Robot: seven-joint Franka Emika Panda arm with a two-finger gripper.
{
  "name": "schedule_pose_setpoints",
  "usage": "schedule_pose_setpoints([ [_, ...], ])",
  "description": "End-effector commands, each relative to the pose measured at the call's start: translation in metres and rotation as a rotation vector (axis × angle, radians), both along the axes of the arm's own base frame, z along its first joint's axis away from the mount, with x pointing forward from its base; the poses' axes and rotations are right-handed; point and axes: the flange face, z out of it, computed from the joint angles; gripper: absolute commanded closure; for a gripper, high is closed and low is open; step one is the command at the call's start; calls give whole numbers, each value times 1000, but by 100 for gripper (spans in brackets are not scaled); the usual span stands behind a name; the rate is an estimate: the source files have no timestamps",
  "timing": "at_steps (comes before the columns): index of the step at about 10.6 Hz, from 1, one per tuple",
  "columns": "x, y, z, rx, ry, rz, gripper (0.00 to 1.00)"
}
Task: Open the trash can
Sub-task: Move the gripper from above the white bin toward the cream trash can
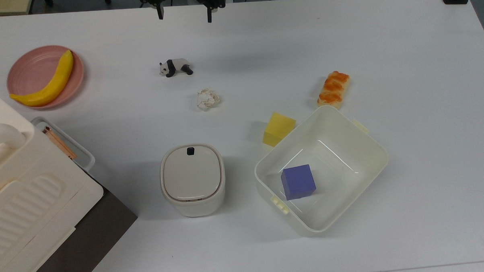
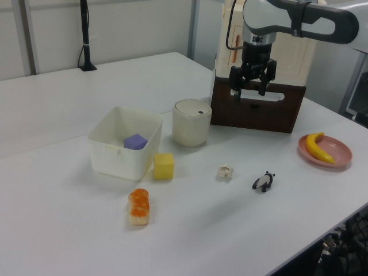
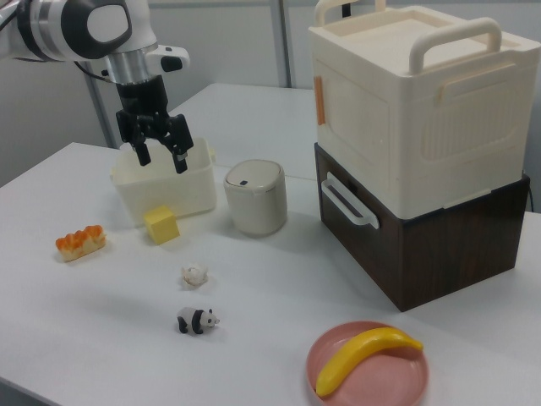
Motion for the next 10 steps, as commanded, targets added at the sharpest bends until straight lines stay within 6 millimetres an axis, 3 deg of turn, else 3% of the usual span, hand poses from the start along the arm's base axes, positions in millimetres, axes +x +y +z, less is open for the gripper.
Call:
schedule_pose_setpoints([
  [1,-6,0,0,16,19,14,0],
  [10,5,6,-14,19,32,38,0],
])
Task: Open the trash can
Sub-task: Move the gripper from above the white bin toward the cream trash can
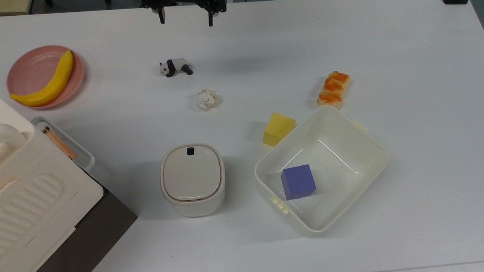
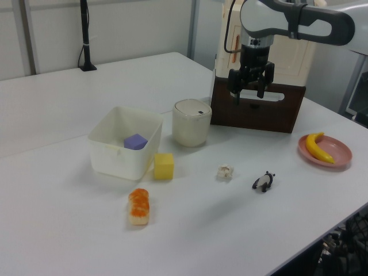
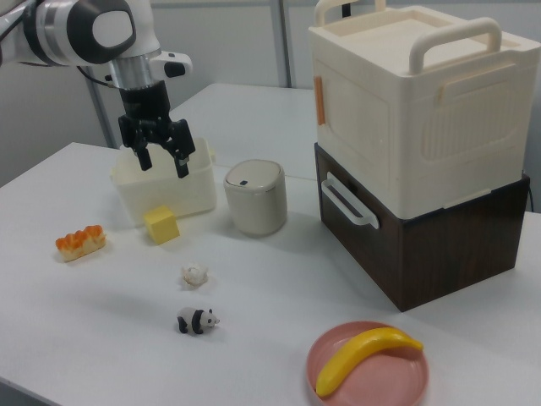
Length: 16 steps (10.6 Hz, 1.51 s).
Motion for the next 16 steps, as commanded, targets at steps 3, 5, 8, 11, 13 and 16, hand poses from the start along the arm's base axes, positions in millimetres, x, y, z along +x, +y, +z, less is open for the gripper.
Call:
schedule_pose_setpoints([
  [3,0,8,-6,18,19,30,0],
  [5,3,9,-10,18,23,32,6],
  [8,3,11,-11,20,29,76,100],
  [11,3,11,-11,21,29,84,100],
  [13,17,8,-13,26,-7,135,100],
  [16,54,3,-27,43,-72,145,100],
])
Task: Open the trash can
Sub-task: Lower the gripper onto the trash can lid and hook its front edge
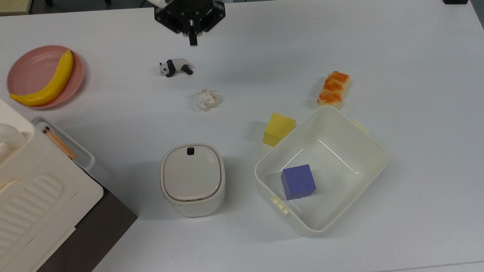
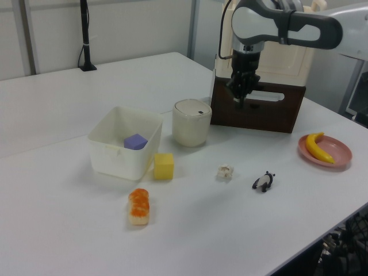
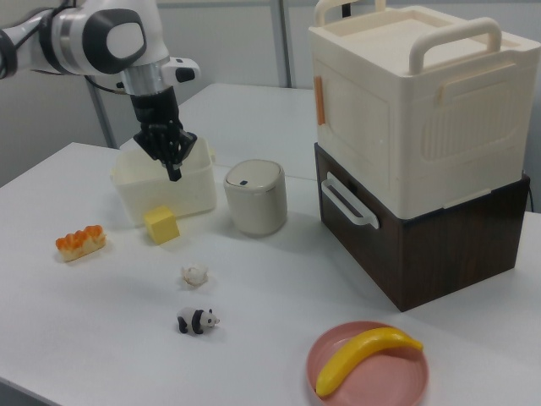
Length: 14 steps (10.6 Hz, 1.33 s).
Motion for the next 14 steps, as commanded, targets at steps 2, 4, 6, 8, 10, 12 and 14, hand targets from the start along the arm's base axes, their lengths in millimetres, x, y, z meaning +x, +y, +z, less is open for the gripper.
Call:
schedule_pose_setpoints([
  [2,55,-4,-19,24,-153,28,100],
  [4,81,-16,-43,20,-249,16,100],
  [6,102,-13,-67,25,-334,14,100],
  [8,122,-10,-101,28,-401,19,100],
  [10,132,-10,-127,24,-427,26,100],
  [12,135,-11,-138,24,-420,32,100],
  [14,129,-12,-103,26,-456,26,100],
])
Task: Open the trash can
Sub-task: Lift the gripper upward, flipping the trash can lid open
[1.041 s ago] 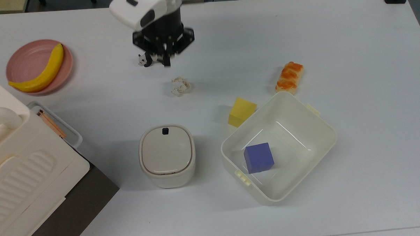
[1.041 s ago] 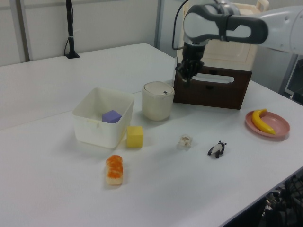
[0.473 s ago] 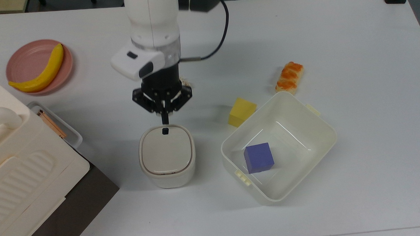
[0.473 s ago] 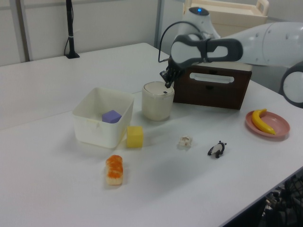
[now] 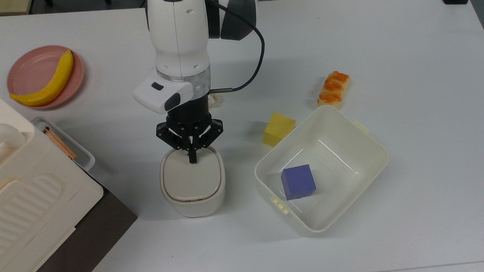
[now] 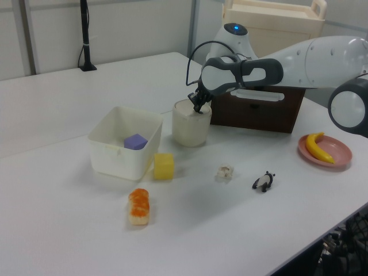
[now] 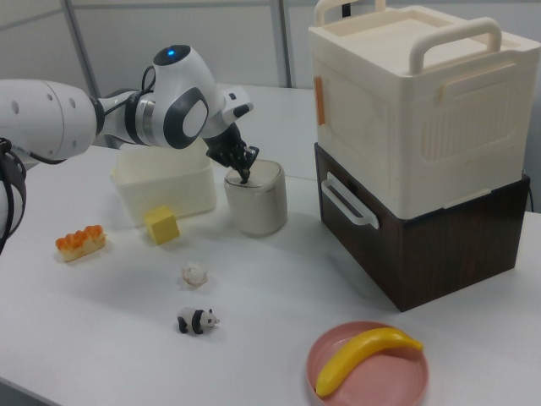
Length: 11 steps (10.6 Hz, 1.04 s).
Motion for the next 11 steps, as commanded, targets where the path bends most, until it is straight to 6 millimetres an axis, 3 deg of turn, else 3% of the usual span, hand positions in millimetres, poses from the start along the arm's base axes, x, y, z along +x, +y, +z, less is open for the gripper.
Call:
schedule_pose_setpoints([
  [1,-11,-1,32,-1,14,15,100],
  [3,-36,-3,68,-8,117,10,100],
  [7,-92,6,121,-45,311,16,100],
  [10,-129,4,153,-47,391,-2,93],
  [11,-136,4,151,-48,435,-5,81],
])
